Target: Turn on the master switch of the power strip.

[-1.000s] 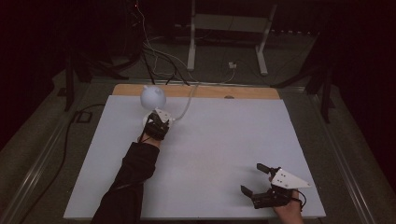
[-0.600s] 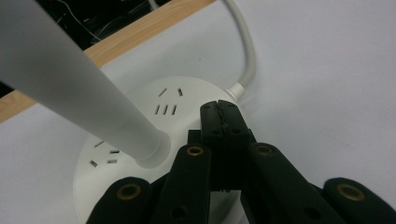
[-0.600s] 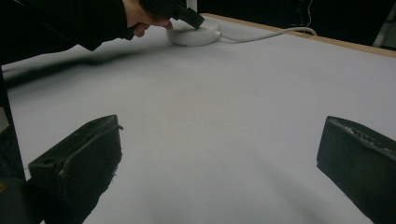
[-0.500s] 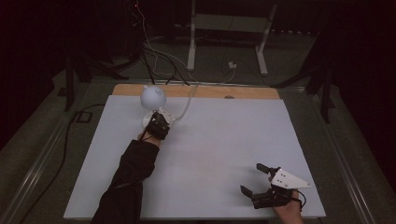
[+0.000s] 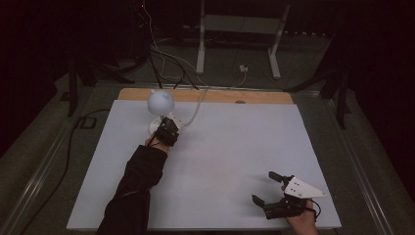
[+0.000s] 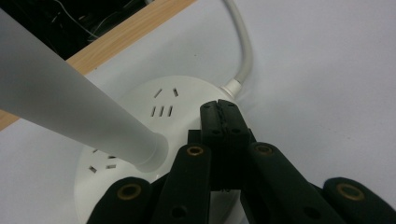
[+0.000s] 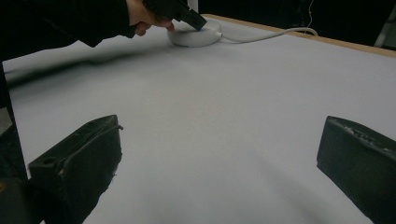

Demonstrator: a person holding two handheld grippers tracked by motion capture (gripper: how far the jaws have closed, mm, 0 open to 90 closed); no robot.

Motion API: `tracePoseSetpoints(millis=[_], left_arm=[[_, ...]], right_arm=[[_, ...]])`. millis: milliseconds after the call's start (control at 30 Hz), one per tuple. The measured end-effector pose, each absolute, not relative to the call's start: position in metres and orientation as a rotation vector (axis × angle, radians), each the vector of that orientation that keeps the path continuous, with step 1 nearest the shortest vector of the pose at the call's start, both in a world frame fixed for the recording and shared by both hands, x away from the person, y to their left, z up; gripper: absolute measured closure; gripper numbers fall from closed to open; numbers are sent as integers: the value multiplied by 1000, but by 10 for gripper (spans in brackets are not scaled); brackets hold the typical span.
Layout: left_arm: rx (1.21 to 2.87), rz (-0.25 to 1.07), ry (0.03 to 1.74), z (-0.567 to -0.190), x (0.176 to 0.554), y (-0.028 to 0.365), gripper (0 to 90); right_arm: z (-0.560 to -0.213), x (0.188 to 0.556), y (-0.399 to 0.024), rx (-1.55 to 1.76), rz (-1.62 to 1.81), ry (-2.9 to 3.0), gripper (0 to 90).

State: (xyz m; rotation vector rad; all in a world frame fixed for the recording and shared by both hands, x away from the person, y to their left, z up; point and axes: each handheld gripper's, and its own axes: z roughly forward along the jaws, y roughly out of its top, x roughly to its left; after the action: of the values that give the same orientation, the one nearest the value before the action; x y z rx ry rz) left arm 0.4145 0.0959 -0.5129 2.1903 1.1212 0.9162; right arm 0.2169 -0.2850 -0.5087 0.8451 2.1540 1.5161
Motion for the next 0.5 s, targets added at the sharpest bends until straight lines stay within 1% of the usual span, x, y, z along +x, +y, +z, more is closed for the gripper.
tracePoseSetpoints(millis=[433,500], left_arm=[[2238,899,1127,-510,418,94,900],[2247,922,1112,-511,417,92,900]], right_arm=[[-508,217,-285,842,1519,2153,1],[-507,216,-286,841,1523,2146,1]])
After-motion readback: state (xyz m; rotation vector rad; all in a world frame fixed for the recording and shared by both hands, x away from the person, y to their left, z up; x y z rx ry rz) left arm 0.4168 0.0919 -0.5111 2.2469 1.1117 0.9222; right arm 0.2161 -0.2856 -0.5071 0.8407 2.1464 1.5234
